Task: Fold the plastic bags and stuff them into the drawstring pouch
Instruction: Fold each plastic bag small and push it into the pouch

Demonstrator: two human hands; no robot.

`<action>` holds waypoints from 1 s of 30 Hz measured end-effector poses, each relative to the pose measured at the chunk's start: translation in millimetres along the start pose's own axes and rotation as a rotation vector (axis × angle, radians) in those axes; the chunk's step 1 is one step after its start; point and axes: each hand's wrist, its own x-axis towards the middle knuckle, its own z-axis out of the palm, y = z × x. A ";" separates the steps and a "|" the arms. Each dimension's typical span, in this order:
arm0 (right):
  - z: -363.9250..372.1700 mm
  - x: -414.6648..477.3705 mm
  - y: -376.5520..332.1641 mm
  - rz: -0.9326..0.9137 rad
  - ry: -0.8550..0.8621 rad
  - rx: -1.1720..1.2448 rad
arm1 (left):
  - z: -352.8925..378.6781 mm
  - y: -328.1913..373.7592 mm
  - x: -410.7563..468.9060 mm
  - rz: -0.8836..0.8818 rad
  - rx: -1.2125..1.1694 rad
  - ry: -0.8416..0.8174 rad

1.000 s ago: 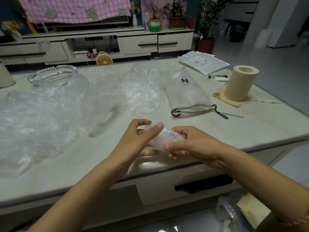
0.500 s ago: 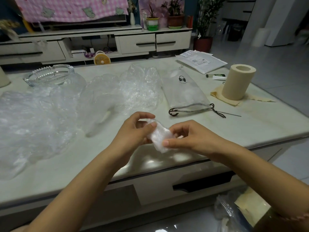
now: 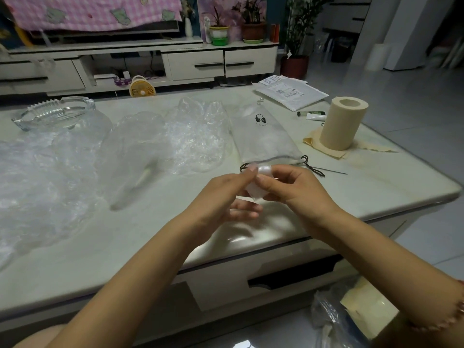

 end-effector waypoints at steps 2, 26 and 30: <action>-2.1 1.7 0.9 0.049 0.000 0.022 | 4.4 -1.5 4.4 0.030 -0.025 0.029; -77.5 35.6 13.8 0.109 0.277 -0.339 | 26.6 -47.1 85.8 0.786 1.378 0.445; -77.7 38.5 18.2 -0.011 0.222 -0.631 | 24.6 -52.8 95.5 0.785 1.380 0.473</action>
